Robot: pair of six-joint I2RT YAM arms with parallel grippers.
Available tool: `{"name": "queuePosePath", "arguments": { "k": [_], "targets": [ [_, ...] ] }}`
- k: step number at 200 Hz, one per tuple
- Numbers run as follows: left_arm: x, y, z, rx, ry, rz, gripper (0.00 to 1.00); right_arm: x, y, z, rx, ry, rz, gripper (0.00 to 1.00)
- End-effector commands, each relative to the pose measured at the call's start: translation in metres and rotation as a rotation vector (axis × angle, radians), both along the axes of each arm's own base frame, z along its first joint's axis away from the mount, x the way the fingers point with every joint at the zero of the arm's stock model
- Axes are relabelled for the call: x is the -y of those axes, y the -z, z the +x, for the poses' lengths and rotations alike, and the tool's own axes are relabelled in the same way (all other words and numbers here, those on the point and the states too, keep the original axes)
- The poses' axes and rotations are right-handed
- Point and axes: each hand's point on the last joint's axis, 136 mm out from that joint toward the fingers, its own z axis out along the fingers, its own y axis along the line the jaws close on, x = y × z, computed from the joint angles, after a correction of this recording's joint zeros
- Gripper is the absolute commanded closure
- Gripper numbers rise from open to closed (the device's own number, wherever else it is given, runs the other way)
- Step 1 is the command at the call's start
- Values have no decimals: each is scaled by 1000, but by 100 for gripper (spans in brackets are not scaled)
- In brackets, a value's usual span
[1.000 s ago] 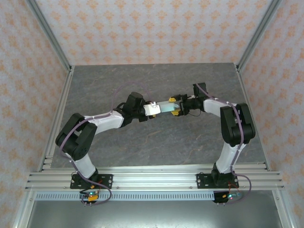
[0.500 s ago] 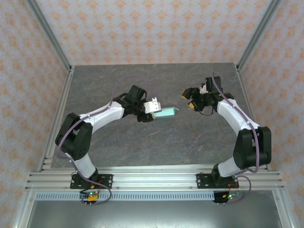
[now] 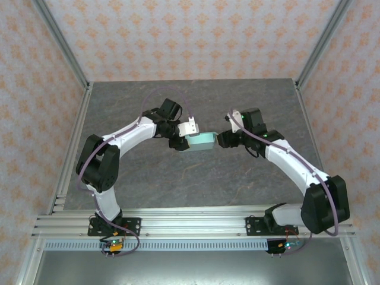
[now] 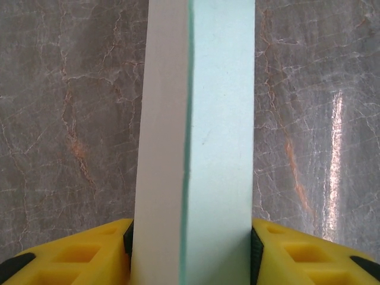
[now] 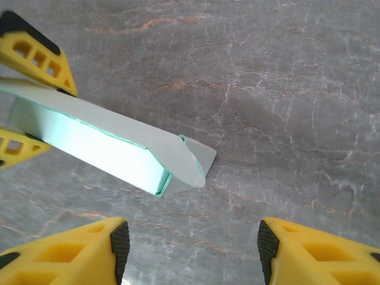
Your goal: Fold the paper box
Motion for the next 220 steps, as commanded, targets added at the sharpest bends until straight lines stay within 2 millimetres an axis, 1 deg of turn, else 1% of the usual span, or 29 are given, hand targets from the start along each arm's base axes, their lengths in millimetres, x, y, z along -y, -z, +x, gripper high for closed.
{"name": "queuePosePath", "arguments": {
  "k": [1,15,27,37,53,67,79,95,114,143,150,158,168,186,202,220],
  "targets": [
    [-1,6,-7,-63,21,-14,50,-13,-1,20,117,-102,-136,44],
    [0,5,-6,-66,19,-21,50,-23,-2,23,107,-126,-110,52],
    [1,5,-6,-61,23,-27,50,-29,-4,26,113,-127,-86,54],
    [2,5,-5,-55,25,-33,50,-29,-5,30,125,-105,-76,56],
    [3,6,-4,-61,20,-37,50,-29,-7,38,135,-56,-57,62],
    [4,5,-2,-60,12,-42,49,-32,-8,40,114,-32,-33,71],
    [5,4,0,-44,9,-51,48,-33,-8,43,102,4,-23,74],
    [5,3,4,-28,-6,-59,47,-33,-5,44,75,53,-9,80],
    [5,2,6,-20,-15,-62,47,-33,-1,42,42,94,8,82],
    [5,3,8,-1,-23,-71,47,-26,1,40,18,143,1,83],
    [5,3,8,-4,-23,-74,47,-27,3,37,4,136,1,81],
    [6,2,7,-4,-22,-80,48,-27,7,35,-2,124,-11,76],
    [6,1,7,4,-19,-85,48,-25,11,33,4,109,-36,72],
    [6,2,7,7,-16,-82,49,-19,16,36,26,95,-94,69],
    [6,3,7,-4,-16,-74,50,-21,17,39,28,83,-107,70],
    [6,2,6,-1,-8,-82,50,-28,15,43,15,76,-82,78]
  ]
}}
